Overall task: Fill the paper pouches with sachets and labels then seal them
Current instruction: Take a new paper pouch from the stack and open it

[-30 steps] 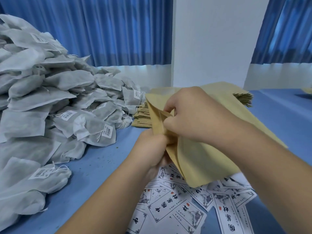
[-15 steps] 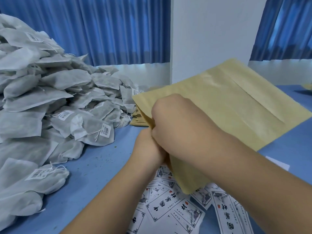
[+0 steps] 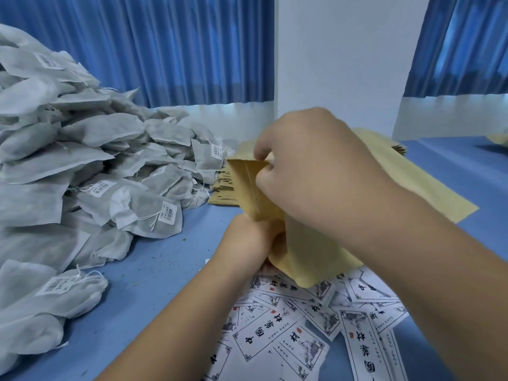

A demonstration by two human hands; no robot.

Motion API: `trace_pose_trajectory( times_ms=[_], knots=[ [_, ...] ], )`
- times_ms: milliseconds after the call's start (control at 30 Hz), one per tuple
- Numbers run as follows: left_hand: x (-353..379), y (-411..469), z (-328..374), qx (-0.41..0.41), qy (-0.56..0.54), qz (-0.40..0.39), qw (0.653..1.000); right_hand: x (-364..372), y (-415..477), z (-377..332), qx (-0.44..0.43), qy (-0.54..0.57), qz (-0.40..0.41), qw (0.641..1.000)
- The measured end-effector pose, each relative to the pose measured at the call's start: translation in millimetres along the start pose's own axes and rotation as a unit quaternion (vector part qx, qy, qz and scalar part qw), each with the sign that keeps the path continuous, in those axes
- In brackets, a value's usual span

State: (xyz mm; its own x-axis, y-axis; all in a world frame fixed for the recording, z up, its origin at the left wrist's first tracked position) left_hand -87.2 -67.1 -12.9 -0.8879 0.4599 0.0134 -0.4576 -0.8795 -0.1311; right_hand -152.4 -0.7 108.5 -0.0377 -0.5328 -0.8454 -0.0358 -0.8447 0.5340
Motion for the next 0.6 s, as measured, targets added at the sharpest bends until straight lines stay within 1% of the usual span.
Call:
trace_pose_trajectory(
  times_ms=[100,200,333,467,533,600],
  knots=[
    [0.6,-2.0,-3.2,-0.022,0.013,-0.074,0.997,10.7,5.1,4.7,0.014,0.01,0.005,1.0],
    [-6.2,1.0,-3.0,-0.057,-0.028,-0.135,0.989,16.2,8.3,11.7,0.031,0.017,0.011,0.999],
    [-13.9,6.5,-7.1,-0.087,-0.032,-0.189,0.978,5.1,10.0,20.5,0.044,0.01,0.046,0.998],
    [-14.6,11.2,-5.9,-0.076,-0.086,-0.209,0.971,-6.2,7.0,15.0,0.025,0.011,0.101,0.995],
    [-13.3,10.6,-5.6,-0.077,-0.088,-0.209,0.971,0.8,6.9,12.8,0.025,0.019,0.092,0.995],
    [-14.0,8.7,-7.4,-0.087,-0.066,-0.196,0.975,13.6,8.7,14.1,0.028,0.036,0.06,0.997]
  ],
)
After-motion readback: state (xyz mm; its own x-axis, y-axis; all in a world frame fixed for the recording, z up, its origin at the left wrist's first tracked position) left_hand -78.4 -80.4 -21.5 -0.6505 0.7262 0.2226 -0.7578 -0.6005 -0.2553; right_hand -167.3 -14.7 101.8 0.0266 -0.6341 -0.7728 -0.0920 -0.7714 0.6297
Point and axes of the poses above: each hand's wrist, its own y-axis towards the middle knuckle, its own x-axis out of the palm, z = x × y, the point moved 3 cm from there along y, towards the middle knuckle, and after that the axes turned 2 degrees about -y, right-handed, at the moved point
